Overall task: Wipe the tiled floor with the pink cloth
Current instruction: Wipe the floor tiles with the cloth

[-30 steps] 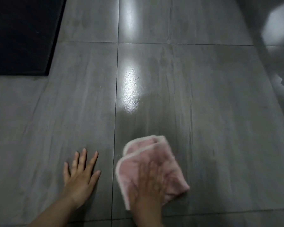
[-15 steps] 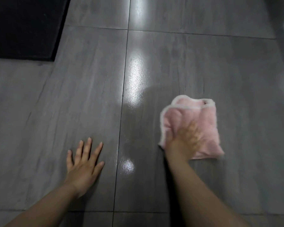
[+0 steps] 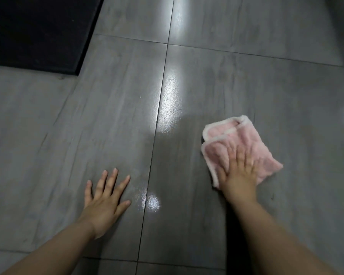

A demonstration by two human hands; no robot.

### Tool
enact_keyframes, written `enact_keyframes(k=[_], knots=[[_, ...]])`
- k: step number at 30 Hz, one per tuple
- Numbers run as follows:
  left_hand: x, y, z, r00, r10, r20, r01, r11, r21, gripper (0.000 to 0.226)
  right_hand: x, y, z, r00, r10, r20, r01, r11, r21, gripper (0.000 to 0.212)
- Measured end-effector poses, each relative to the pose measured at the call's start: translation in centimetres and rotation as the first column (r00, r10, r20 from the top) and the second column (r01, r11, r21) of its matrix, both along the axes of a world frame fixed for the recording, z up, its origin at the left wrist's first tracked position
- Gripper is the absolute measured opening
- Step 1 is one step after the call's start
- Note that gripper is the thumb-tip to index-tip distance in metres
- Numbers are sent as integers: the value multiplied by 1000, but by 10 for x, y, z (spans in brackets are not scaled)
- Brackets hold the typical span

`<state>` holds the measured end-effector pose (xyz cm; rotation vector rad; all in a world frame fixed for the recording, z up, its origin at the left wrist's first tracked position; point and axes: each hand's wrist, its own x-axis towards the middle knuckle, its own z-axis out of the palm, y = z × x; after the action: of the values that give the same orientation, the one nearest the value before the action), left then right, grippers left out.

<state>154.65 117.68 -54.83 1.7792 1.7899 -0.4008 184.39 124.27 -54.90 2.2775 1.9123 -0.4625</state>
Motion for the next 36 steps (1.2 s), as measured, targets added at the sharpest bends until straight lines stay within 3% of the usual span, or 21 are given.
enact_keyframes(k=[2, 4, 7, 9, 12, 14, 16, 17, 18, 19, 20, 22, 23, 24, 25, 26, 28, 29, 31, 34, 36], knots=[[-1, -1, 0, 999, -35, 9, 35, 999, -16, 95, -44, -21, -8, 1000, -2, 26, 3, 1000, -20, 77], [-2, 1, -2, 1000, -21, 16, 21, 1000, -9, 98, -88, -57, -22, 960, 278, -21, -269, 945, 185, 78], [-2, 3, 3, 1000, -27, 9, 27, 998, 58, 105, -84, -79, -18, 718, 696, -20, -681, 707, 191, 63], [-3, 0, -1, 1000, -3, 30, 0, 993, 117, 106, -40, -71, -21, 655, 755, 36, -746, 638, 193, 60], [-2, -1, -1, 999, 11, 49, -17, 990, 142, 97, 34, -65, -25, 817, 567, 101, -574, 784, 236, 55], [0, -3, -4, 996, 49, 75, -62, 980, 187, 87, 53, -75, -15, 952, 302, 50, -304, 912, 275, 56], [6, -2, 0, 994, 76, 85, -91, 976, 196, 74, 17, -83, 5, 992, 110, -65, -80, 929, 361, 60], [10, 1, 5, 992, 99, 81, -113, 976, 185, 70, -4, -87, 8, 985, 130, -114, -78, 923, 378, 60], [12, 2, 7, 991, 116, 71, -128, 975, 183, 64, -14, -87, 5, 978, 161, -136, -109, 938, 329, 52], [10, 3, 9, 989, 128, 80, -141, 971, 193, 57, -15, -89, -16, 982, 46, -183, -22, 991, 130, 40], [5, 2, 2, 991, 123, 53, -131, 975, 181, 53, -28, -93, -56, 983, -73, -167, 95, 987, 127, 36], [-14, -1, -25, 993, 95, 65, -103, 987, 120, 55, -33, -97, -172, 903, -356, 240, 253, 893, 372, 35], [-17, -2, -25, 995, 47, 88, -60, 987, 147, 58, -26, -107, -197, 890, -272, 366, 152, 934, 324, 33], [-15, -1, -13, 998, 5, 68, -19, 979, 202, 45, -23, -124, -187, 903, -69, 424, 2, 988, 156, 36], [-3, 3, 6, 995, 10, 103, -32, 976, 217, 37, -12, -145, -136, 918, 166, 360, -184, 983, 16, 42], [11, 8, 23, 992, 21, 121, -51, 967, 248, 41, 6, -150, -90, 924, 282, 258, -288, 958, -14, 47], [32, 14, 44, 986, 7, 164, -51, 962, 267, 41, 38, -111, -11, 946, 320, 52, -322, 946, 33, 46], [38, 16, 50, 986, -5, 164, -39, 964, 262, 39, 61, -101, 15, 967, 255, -11, -252, 960, 119, 43], [52, 19, 60, 985, -31, 168, -12, 969, 248, 35, 89, -89, 39, 991, 124, -47, -127, 991, -51, 37], [83, 24, 77, 967, -82, 240, 2, 949, 314, 25, 109, -88, 70, 980, 118, -162, -122, 992, -16, 40], [105, 28, 91, 955, -93, 280, 2, 951, 309, 22, 122, -89, 94, 966, -38, -255, 41, 999, 9, 46]])
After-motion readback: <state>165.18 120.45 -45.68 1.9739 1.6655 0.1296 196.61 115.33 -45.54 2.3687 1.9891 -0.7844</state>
